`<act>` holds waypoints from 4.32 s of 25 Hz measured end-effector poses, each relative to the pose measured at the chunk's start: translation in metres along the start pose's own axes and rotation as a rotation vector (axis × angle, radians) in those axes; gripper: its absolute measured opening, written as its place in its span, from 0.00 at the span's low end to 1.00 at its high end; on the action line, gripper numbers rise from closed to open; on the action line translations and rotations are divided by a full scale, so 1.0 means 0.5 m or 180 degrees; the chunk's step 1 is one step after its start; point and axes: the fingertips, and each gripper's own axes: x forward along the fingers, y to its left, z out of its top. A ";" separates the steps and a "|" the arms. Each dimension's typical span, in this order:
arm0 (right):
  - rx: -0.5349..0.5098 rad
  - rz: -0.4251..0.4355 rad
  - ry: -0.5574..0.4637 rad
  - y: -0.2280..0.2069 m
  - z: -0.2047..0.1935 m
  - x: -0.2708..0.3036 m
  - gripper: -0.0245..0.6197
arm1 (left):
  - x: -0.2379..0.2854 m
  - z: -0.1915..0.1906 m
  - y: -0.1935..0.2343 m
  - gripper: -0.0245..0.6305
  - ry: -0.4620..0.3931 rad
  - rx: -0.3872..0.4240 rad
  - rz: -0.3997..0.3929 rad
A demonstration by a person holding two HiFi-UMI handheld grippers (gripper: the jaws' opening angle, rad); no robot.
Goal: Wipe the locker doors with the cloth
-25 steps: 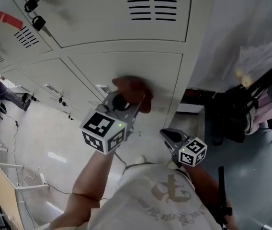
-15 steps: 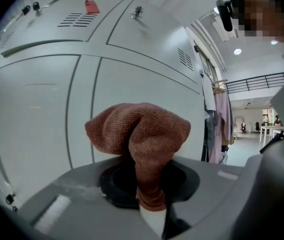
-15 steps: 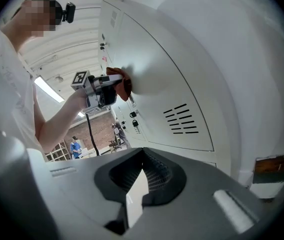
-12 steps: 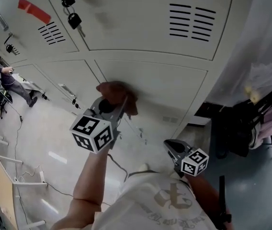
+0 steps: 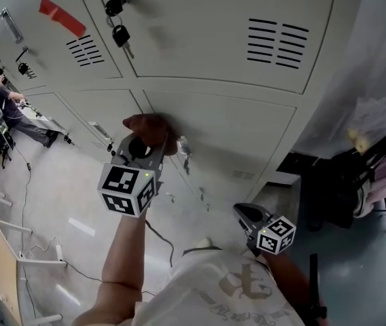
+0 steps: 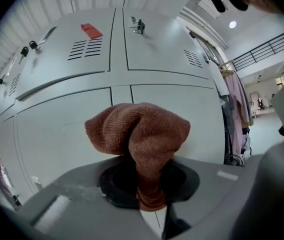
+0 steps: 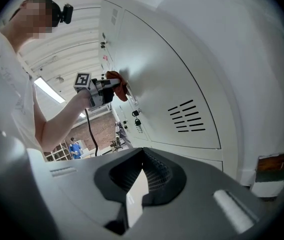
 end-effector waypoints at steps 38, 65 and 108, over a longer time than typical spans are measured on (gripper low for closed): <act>0.0217 -0.0190 -0.0300 -0.062 -0.004 -0.133 0.05 | 0.098 0.139 -0.492 0.16 -0.0181 0.0282 -0.1611; 0.0045 -0.0027 -0.0254 -0.075 0.016 -0.109 0.05 | 0.054 0.251 -0.354 0.15 -0.0425 0.0034 -0.1642; -0.0153 -0.0204 -0.0012 0.055 -0.008 0.094 0.05 | 0.007 -0.046 -0.039 0.16 -0.0179 0.0090 -0.1093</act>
